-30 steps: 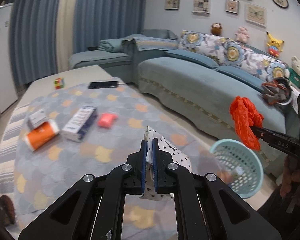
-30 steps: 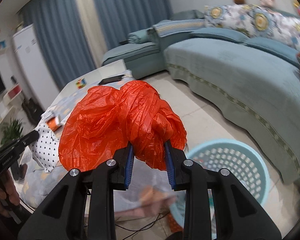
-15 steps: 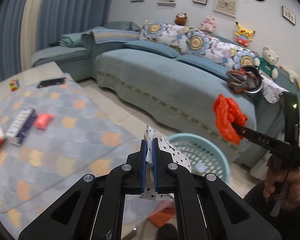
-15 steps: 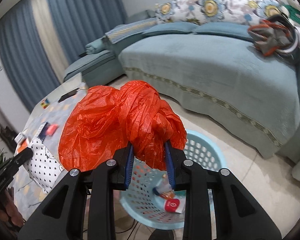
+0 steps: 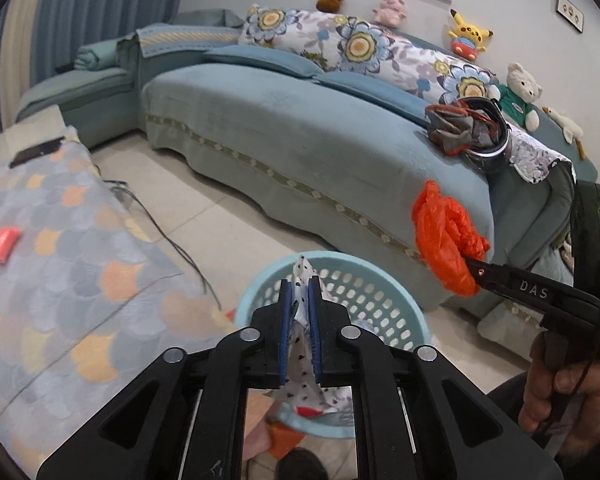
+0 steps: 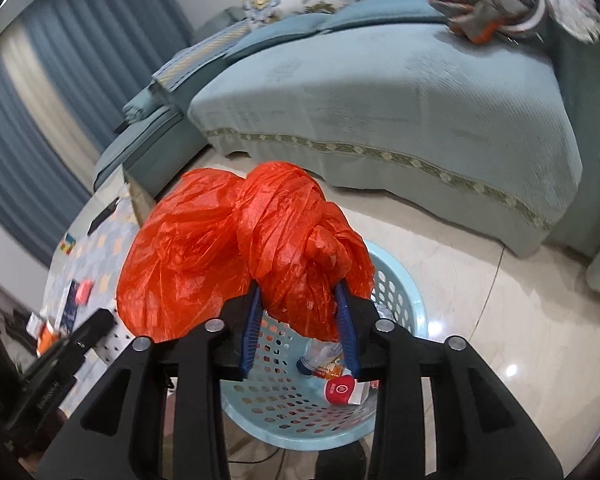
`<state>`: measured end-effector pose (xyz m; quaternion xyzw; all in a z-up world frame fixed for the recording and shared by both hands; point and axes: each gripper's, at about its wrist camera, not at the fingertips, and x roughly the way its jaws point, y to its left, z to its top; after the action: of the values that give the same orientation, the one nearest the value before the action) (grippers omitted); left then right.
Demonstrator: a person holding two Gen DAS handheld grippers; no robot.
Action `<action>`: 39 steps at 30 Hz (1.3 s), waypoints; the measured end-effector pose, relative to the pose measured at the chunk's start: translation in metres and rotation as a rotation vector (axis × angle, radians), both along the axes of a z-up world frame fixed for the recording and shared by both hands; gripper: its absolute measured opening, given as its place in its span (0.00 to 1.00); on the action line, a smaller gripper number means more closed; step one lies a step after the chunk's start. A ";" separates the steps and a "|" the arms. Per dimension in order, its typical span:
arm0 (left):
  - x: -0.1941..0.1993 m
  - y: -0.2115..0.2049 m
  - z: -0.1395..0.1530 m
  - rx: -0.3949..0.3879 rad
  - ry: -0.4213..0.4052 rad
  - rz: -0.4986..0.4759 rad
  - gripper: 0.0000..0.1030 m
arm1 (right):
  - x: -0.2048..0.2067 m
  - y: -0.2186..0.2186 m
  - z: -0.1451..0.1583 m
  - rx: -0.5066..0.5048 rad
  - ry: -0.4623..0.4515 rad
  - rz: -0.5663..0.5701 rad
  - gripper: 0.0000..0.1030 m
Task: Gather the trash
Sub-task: 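Carry the tissue pack and orange bag to the basket and open both grippers, then grasp the blue milk carton with the left gripper while the right grasps the pink packet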
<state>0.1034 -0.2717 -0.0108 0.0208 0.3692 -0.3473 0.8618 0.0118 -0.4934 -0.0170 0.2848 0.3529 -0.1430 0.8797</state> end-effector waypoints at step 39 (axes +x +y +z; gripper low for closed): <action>0.195 0.296 -0.029 0.532 -0.045 0.448 0.59 | 0.082 0.142 0.016 -0.125 -0.007 0.277 0.53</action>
<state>0.2983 0.0239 -0.0396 0.1708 0.4230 -0.0407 0.8890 0.0938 -0.3513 -0.0010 0.1786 0.3762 -0.0408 0.9082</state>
